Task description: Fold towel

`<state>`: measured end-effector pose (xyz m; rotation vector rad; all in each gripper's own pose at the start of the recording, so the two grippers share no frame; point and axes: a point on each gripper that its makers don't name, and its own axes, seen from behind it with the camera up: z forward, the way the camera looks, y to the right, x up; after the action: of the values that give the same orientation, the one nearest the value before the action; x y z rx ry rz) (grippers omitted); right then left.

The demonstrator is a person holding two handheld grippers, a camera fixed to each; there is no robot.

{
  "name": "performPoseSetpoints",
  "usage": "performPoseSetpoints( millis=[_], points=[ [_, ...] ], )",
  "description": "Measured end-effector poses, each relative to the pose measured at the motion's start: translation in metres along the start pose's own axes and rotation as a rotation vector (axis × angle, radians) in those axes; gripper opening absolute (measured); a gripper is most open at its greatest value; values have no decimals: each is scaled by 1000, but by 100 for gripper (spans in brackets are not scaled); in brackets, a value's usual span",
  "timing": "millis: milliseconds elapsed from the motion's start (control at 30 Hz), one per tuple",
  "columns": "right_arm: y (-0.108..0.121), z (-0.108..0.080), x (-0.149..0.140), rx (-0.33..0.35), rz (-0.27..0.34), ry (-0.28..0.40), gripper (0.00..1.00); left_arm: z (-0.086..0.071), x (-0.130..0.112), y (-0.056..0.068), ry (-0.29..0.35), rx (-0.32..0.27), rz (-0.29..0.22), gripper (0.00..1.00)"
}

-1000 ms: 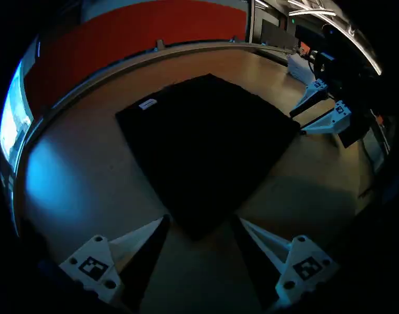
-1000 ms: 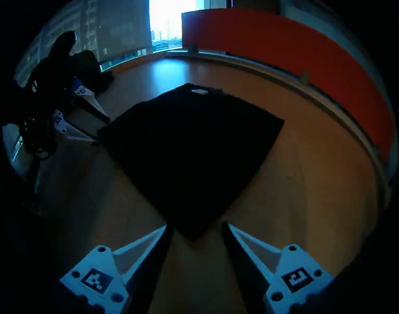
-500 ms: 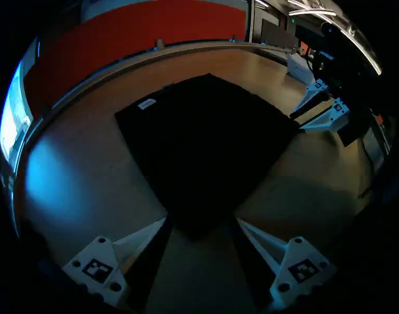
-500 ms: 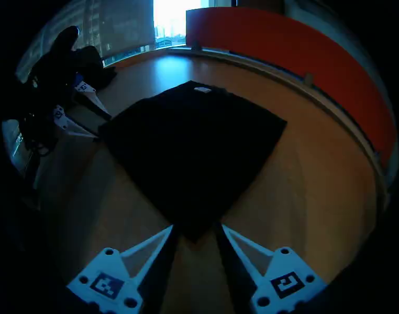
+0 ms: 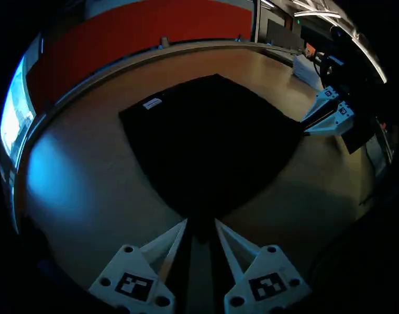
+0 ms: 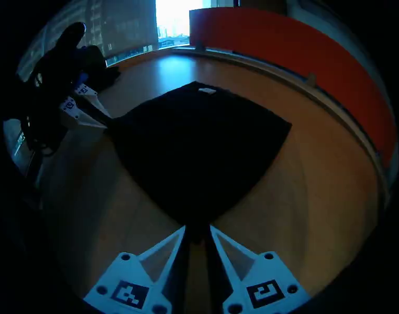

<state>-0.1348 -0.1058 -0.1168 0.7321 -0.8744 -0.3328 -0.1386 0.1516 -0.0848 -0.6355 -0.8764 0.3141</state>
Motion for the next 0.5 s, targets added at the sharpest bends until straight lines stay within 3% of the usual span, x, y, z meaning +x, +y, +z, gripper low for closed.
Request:
performPoseSetpoints(
  millis=[267, 500],
  points=[
    [-2, -9, 12, -13, 14, 39, 16, -3, 4, 2, 1, 3, -15, 12],
    [-1, -27, 31, -25, 18, 86, 16, -23, 13, 5, 16, 0, -43, 12]
  ],
)
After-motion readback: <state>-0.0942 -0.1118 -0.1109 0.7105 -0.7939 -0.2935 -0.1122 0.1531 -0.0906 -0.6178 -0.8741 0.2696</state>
